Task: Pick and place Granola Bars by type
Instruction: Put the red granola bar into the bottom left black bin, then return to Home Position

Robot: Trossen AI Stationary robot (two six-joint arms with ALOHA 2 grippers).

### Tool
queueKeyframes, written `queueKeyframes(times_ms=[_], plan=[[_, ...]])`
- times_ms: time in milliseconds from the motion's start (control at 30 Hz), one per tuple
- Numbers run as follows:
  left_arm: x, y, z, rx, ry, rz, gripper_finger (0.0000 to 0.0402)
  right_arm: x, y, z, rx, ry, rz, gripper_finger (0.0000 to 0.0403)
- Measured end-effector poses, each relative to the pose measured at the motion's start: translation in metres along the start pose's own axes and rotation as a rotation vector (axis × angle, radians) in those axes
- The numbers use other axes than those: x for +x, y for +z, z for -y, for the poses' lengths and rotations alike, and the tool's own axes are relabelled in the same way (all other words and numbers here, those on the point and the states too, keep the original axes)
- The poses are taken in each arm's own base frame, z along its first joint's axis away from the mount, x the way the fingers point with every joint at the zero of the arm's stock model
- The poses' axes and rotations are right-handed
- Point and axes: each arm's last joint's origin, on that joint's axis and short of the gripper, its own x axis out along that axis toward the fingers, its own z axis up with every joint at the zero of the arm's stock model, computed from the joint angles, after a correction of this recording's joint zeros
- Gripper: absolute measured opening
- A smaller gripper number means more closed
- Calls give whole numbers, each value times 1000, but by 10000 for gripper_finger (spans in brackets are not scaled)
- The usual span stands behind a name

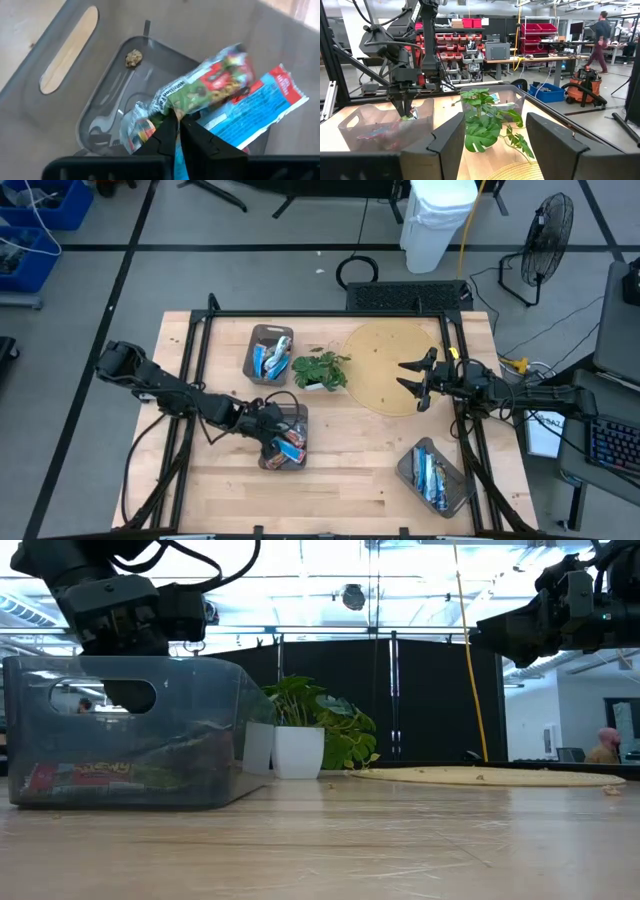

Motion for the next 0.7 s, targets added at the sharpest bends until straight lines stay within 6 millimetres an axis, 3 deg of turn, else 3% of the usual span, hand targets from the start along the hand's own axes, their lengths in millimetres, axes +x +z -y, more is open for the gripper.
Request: queueKeyframes(times_ms=[367, 533, 700], plan=[[-9, 9, -4, 28, -5, 52, 86, 0, 0, 0, 0, 0, 0, 201], [-46, 20, -12, 80, 70, 241, 93, 0, 0, 0, 0, 0, 0, 201], [-81, 9, -31, 102, 147, 426, 93, 0, 0, 0, 0, 0, 0, 201]])
